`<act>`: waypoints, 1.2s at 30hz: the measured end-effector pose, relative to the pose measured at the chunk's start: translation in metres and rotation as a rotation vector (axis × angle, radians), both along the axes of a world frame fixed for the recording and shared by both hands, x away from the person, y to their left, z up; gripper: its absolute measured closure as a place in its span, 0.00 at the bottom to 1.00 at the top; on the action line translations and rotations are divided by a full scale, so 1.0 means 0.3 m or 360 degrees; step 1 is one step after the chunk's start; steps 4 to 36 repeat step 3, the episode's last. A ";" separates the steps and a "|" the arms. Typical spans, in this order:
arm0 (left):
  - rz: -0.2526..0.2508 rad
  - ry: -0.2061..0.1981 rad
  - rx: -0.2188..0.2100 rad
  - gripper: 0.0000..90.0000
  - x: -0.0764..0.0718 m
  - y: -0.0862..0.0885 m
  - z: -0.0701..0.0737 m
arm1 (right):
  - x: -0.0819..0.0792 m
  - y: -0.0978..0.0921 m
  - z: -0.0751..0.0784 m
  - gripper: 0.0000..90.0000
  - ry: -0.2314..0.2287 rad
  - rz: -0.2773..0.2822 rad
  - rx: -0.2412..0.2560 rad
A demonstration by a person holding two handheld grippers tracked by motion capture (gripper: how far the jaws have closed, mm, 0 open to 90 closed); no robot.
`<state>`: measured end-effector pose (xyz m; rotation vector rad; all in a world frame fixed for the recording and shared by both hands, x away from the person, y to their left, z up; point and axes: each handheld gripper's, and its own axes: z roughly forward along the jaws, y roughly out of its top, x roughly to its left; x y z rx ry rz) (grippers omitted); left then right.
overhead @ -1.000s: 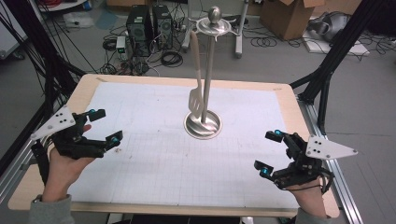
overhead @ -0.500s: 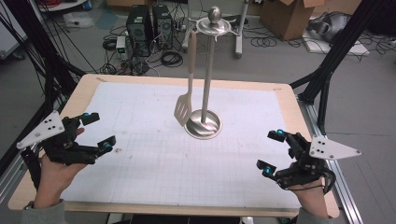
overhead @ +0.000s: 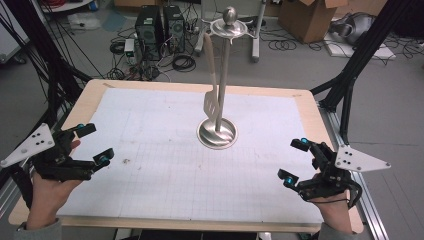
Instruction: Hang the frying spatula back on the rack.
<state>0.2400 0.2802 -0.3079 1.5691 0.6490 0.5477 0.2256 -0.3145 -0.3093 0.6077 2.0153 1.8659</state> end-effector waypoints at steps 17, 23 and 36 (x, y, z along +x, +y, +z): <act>0.0010 0.0008 0.0000 0.05 0.002 -0.001 -0.001 | 0.002 0.001 -0.002 0.05 -0.0007 0.0001 -0.0001; 0.0010 0.0008 0.0000 0.05 0.002 -0.001 -0.001 | 0.002 0.001 -0.002 0.05 -0.0007 0.0001 -0.0001; 0.0010 0.0008 0.0000 0.05 0.002 -0.001 -0.001 | 0.002 0.001 -0.002 0.05 -0.0007 0.0001 -0.0001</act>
